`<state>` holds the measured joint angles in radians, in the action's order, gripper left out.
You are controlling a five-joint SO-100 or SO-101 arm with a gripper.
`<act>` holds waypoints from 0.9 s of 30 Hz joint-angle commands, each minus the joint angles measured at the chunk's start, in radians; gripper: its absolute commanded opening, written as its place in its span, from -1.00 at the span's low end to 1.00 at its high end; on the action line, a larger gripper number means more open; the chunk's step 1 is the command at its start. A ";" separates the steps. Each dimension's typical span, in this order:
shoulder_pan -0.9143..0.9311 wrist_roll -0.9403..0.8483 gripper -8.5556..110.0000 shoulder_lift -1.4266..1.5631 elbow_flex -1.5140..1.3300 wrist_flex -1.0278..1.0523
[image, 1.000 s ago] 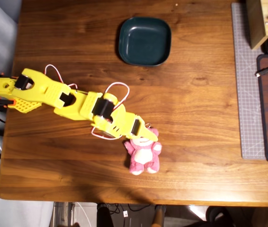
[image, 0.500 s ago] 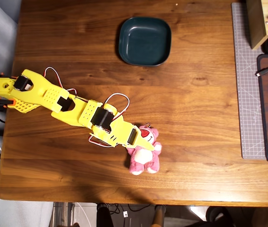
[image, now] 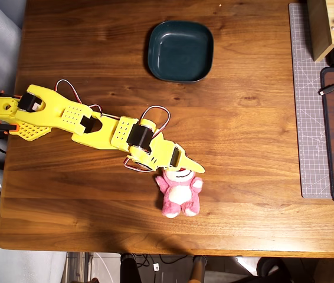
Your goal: Grasp a strawberry bear and put it in the bin.
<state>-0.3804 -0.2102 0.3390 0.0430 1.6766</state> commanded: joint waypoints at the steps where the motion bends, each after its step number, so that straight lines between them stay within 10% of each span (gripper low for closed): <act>1: -0.012 -0.002 -0.16 0.006 0.066 -0.012; 27: 0.023 -0.006 -0.11 -0.038 0.095 -0.098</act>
<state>-0.3605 -0.2102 0.2792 0.0767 1.5677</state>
